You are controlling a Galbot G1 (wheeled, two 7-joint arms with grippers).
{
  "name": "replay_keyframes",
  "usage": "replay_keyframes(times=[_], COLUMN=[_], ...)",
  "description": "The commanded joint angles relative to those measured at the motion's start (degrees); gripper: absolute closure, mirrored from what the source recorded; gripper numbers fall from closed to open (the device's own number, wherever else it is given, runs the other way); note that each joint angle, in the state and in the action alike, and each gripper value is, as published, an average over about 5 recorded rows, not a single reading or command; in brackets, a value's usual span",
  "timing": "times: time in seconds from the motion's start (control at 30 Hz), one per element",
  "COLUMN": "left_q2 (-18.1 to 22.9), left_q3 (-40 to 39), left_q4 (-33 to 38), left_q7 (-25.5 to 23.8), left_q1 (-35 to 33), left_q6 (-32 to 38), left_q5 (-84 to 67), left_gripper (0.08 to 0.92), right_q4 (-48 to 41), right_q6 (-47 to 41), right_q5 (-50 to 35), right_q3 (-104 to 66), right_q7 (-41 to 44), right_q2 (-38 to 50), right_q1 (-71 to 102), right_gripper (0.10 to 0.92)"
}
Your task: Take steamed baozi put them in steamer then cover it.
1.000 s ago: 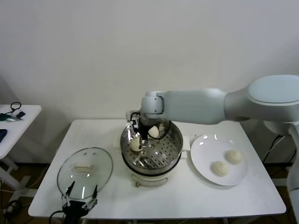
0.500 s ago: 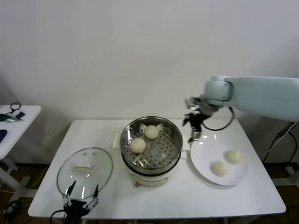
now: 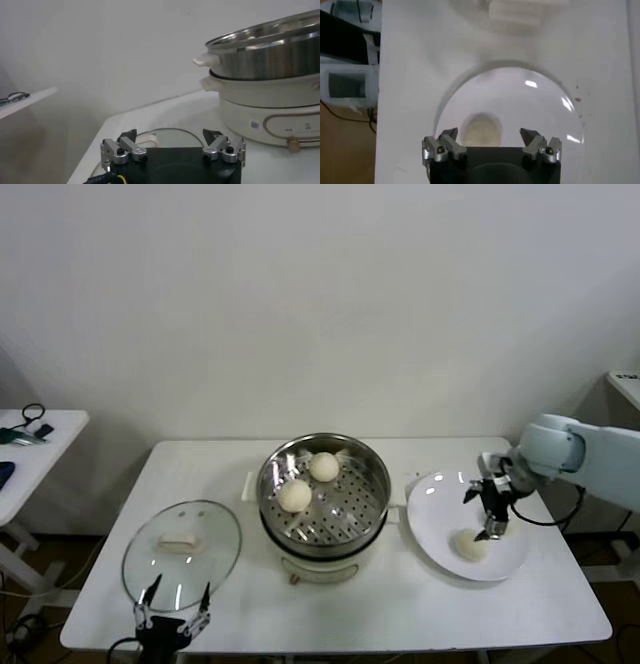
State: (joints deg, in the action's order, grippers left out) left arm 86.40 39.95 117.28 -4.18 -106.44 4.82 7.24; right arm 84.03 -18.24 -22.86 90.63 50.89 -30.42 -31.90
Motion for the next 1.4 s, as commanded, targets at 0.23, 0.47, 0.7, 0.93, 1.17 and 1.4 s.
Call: replay_keyframes(times=[0.23,0.47,0.7,0.93,1.17,1.4], left_q2=[0.2,0.3,0.2,0.3,0.4,0.2], left_q3=[0.0,0.1,0.1,0.1,0.0,0.0], left_q4=[-0.2,-0.6,-1.0,-1.0,-0.9,-0.5], left_q7=[0.0,0.1,0.1,0.1,0.1,0.1], left_q1=[-0.1,0.1,0.4,0.6,0.5,0.2], left_q6=[0.2,0.2,0.0,0.0,0.0,0.0], left_q5=[0.3,0.3,0.2,0.2,0.3,0.4], left_gripper=[0.177,0.177,0.177,0.177,0.177,0.177], right_q4=[-7.9,-10.3,-10.8,-10.3,-9.2,-7.3], right_q6=[0.0,-0.2,0.0,0.3,4.0,13.9], right_q5=[7.9,7.4,7.5,6.6,6.1,0.7], right_q3=[-13.2,-15.9,-16.1,-15.6,-8.3,8.4], right_q7=[-0.9,-2.1,-1.7,-0.7,2.8,9.3], right_q2=[-1.0,-3.8,-4.5,-4.6,-4.9,-10.5], right_q1=[18.6,21.2,20.9,19.4,7.2,-20.0], right_gripper=[0.203,0.203,0.255,0.337,0.378,0.381])
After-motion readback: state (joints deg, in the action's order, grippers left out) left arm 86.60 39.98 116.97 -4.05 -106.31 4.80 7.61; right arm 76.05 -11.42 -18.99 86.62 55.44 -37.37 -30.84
